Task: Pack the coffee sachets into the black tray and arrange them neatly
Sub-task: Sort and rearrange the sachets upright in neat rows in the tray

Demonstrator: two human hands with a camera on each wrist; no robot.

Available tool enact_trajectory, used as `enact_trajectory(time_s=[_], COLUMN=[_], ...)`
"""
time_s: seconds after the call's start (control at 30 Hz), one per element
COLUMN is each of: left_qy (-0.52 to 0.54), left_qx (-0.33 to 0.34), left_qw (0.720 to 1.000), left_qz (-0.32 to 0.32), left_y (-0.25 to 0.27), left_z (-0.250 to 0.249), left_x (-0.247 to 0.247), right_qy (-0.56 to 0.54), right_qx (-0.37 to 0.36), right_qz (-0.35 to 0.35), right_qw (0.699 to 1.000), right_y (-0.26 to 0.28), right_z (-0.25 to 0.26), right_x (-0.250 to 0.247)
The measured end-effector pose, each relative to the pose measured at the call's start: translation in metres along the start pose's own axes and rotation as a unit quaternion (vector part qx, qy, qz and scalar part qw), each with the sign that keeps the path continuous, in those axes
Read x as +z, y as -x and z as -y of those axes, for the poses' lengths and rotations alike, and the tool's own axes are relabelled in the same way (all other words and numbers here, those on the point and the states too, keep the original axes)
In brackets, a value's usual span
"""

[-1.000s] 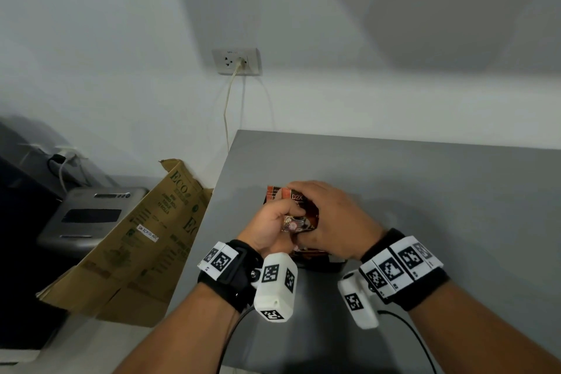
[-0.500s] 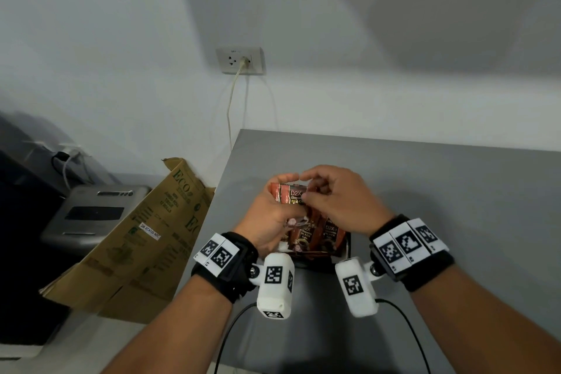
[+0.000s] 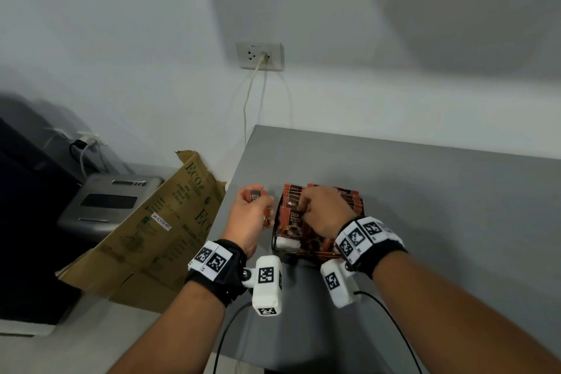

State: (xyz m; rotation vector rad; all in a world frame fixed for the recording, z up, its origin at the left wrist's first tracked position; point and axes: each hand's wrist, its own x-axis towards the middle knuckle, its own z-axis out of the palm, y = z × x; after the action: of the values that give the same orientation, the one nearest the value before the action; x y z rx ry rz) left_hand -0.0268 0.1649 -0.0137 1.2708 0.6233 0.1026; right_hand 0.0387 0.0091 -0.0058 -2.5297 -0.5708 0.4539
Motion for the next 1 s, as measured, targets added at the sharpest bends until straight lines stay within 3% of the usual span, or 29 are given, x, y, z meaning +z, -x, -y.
enact_trajectory(time_s=[0.23, 0.4, 0.6, 0.8, 0.9, 1.0], left_qy=[-0.052, -0.070, -0.085, -0.102, -0.114, -0.149], left_qx=[-0.002, -0.014, -0.015, -0.004, 0.005, 0.010], left_qw=[0.999, 0.997, 0.996, 0.994, 0.992, 0.982], left_qz=[0.013, 0.015, 0.021, 0.032, 0.049, 0.113], left_y=[-0.001, -0.004, -0.005, -0.002, 0.001, 0.004], left_z=[0.006, 0.011, 0.015, 0.013, 0.012, 0.011], left_x=[-0.010, -0.018, -0.015, -0.012, -0.010, 0.000], right_qy=[0.046, 0.030, 0.075, 0.034, 0.056, 0.079], right_qx=[-0.007, 0.001, -0.022, -0.012, 0.000, -0.001], right_qz=[0.046, -0.016, 0.033, -0.009, 0.044, 0.097], right_qw=[0.998, 0.999, 0.996, 0.999, 0.997, 0.992], right_y=[-0.010, -0.013, -0.011, -0.003, 0.010, 0.023], right_z=[0.006, -0.003, -0.003, -0.018, -0.029, -0.035], right_x=[0.021, 0.021, 0.023, 0.000, -0.017, -0.018])
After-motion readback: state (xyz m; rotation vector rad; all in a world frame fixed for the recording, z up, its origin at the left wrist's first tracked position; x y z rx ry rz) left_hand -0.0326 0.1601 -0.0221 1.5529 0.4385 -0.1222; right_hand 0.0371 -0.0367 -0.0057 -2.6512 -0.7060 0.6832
